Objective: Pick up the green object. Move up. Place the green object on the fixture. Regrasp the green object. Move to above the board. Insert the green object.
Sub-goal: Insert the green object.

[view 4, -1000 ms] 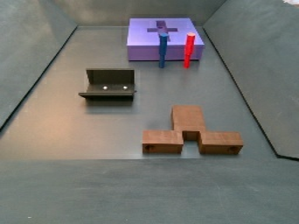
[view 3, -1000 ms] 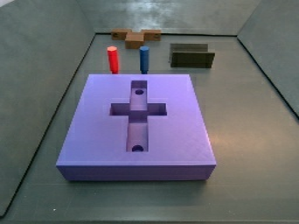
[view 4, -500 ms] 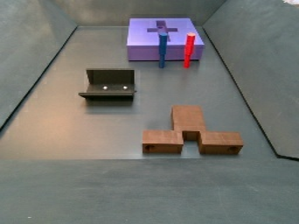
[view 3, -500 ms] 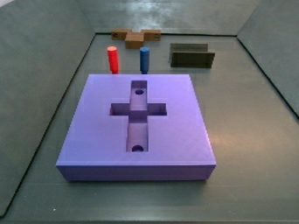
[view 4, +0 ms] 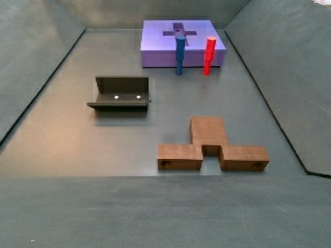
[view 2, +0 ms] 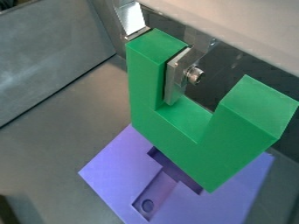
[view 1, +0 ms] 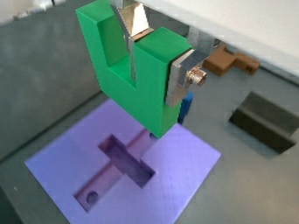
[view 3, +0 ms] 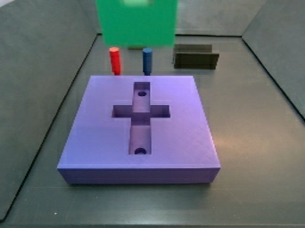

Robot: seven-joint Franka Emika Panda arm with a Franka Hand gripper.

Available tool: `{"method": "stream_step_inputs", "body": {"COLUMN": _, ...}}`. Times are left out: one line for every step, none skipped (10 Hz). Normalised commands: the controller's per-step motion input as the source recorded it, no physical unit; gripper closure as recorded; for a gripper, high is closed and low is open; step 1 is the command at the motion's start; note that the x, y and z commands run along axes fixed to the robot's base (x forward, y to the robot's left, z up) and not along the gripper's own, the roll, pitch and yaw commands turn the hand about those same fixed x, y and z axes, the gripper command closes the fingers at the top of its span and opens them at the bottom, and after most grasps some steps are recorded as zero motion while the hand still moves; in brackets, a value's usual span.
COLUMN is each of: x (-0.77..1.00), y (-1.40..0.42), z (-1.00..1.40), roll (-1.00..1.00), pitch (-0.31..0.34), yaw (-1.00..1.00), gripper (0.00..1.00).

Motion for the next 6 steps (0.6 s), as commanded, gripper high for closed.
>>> {"method": "stream_step_inputs", "body": {"x": 0.14, "y": -0.21, "z": -0.84, "roll": -0.06, "pitch": -0.167, "yaw": 0.13, "gripper": 1.0}}
{"method": "stream_step_inputs", "body": {"x": 0.0, "y": -0.37, "z": -0.91, "roll": 0.0, "pitch": -0.134, "yaw": 0.23, "gripper": 1.0}}
{"method": "stream_step_inputs", "body": {"x": 0.0, "y": -0.35, "z": -0.83, "roll": -0.11, "pitch": -0.026, "yaw": 0.24, "gripper": 1.0}}
{"method": "stream_step_inputs", "body": {"x": 0.17, "y": 0.0, "z": -0.64, "roll": -0.15, "pitch": 0.0, "yaw": 0.14, "gripper": 1.0}}
{"method": "stream_step_inputs", "body": {"x": 0.19, "y": 0.0, "z": -0.52, "roll": 0.0, "pitch": 0.0, "yaw": 0.0, "gripper": 1.0}}
{"method": "stream_step_inputs", "body": {"x": 0.0, "y": 0.07, "z": -0.62, "roll": 0.16, "pitch": 0.0, "yaw": -0.06, "gripper": 1.0}}
